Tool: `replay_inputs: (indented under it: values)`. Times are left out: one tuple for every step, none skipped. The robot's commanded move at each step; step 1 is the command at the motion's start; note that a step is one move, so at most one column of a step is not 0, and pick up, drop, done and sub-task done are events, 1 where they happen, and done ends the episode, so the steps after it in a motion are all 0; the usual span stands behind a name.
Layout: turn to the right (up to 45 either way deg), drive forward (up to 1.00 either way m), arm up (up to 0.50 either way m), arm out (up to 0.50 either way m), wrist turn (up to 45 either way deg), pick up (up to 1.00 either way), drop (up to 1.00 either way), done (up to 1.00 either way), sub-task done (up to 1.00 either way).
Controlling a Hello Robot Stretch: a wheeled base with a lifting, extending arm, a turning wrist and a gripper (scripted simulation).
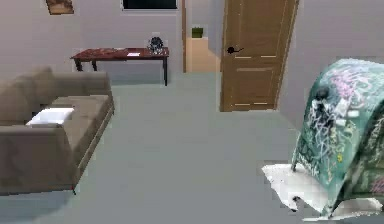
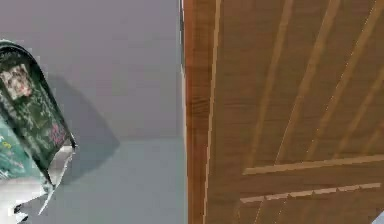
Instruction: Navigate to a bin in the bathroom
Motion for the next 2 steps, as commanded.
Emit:
replay_inputs:
  values:
    - [0.0,1.00,0.00,0.00,0.0,0.00,0.00,0.00,0.00]
    - [0.0,1.00,0.00,0.00,0.0,0.00,0.00,0.00,0.00]
